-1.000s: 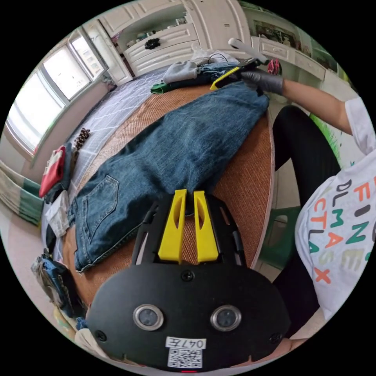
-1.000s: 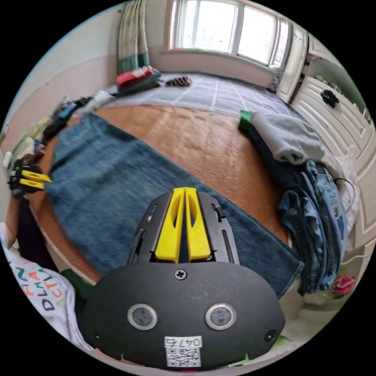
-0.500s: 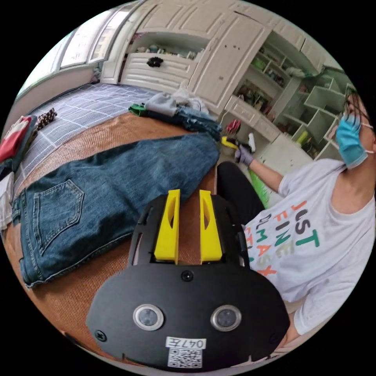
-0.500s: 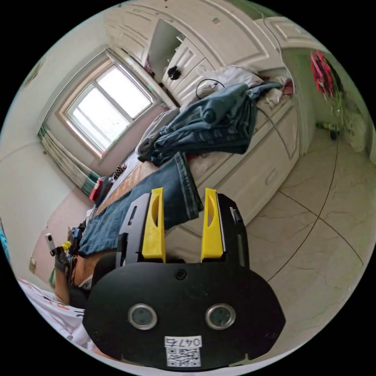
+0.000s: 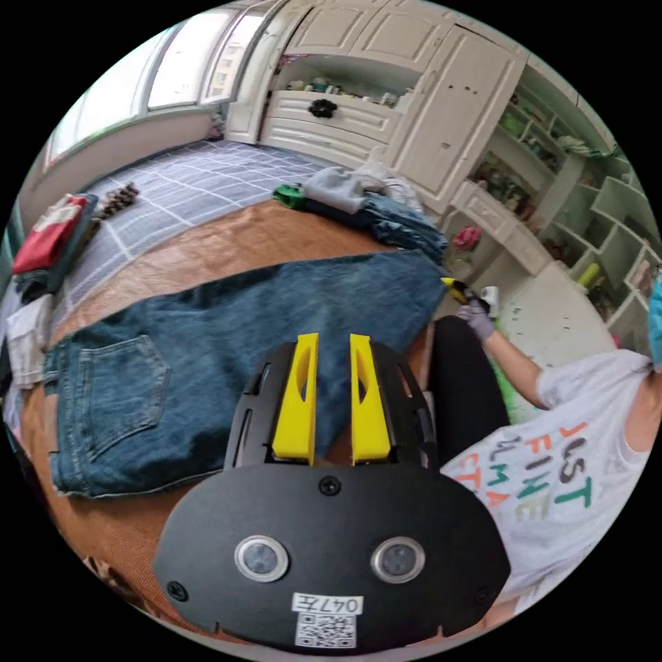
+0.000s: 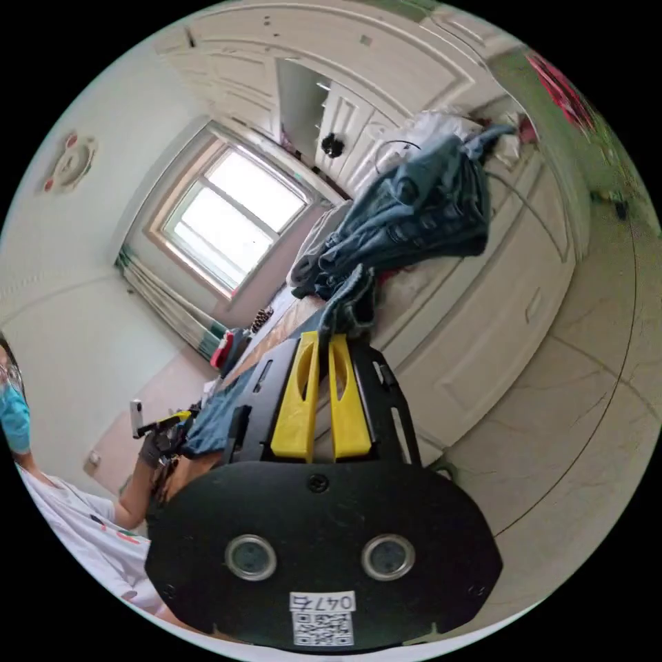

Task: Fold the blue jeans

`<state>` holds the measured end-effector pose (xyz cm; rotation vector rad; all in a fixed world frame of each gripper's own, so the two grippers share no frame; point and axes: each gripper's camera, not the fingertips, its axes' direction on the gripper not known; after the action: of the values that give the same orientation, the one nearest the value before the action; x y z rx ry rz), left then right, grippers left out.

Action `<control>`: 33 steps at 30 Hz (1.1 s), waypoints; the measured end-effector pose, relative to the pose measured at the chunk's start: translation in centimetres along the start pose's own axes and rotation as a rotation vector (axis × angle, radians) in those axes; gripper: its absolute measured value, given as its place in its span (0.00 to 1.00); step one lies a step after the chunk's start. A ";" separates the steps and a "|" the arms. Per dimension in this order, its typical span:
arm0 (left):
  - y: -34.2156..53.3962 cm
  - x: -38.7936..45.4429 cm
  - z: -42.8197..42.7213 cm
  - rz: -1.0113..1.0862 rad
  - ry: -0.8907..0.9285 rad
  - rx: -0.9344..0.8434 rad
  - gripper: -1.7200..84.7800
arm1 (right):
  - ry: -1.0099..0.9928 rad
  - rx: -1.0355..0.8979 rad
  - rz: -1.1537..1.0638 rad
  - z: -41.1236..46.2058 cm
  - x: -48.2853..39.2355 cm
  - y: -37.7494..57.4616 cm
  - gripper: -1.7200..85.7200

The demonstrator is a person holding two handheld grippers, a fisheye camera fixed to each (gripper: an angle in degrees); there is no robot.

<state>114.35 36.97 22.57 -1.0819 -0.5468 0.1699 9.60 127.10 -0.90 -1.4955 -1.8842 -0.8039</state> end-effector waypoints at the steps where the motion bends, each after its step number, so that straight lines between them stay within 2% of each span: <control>1: -0.2 -0.8 0.0 -0.021 -0.062 -0.003 0.11 | 0.059 -0.013 -0.108 0.0 -3.7 -0.3 0.02; 3: -0.8 -4.8 0.6 -0.120 -0.211 -0.028 0.10 | 0.166 -0.025 -0.219 0.4 -7.7 -0.3 0.02; 6: -0.7 -10.1 3.1 -0.244 -0.350 -0.131 0.09 | 0.196 -0.097 -0.056 3.8 -4.5 0.5 0.02; 7: -0.5 -11.0 3.8 -0.245 -0.363 -0.161 0.08 | 0.169 -0.122 0.045 5.2 -2.1 1.2 0.02; 8: 0.0 -11.6 3.5 -0.217 -0.338 -0.103 0.07 | 0.143 -0.137 0.110 6.4 -0.6 2.1 0.02; 13: -0.8 -13.1 2.3 -0.240 -0.304 -0.099 0.04 | 0.123 -0.081 0.164 9.0 0.0 6.2 0.02; 16: -2.0 -13.5 1.5 -0.274 -0.294 -0.117 0.04 | 0.028 -0.006 0.226 9.9 1.2 9.0 0.02; 19: -4.6 -10.3 -0.5 -0.228 -0.295 -0.063 0.05 | 0.003 0.016 0.214 10.9 0.8 10.1 0.02; 21: -8.9 -4.5 -0.6 -0.058 -0.125 -0.005 0.05 | 0.000 0.026 0.183 11.2 -0.1 10.0 0.02; 24: -15.5 3.1 3.5 0.105 0.081 -0.061 0.04 | -0.017 0.050 0.138 11.8 -1.9 9.3 0.02; 28: -22.8 9.8 10.3 0.156 0.153 -0.076 0.02 | -0.059 0.107 0.101 12.6 -4.1 8.7 0.02; 33: -30.6 12.6 21.6 0.053 0.144 -0.156 0.01 | -0.113 0.138 0.060 13.5 -5.4 7.1 0.02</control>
<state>110.29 44.53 61.16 -1.2501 -0.4074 0.0955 16.50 135.44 -12.98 -1.5316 -1.9249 -0.5610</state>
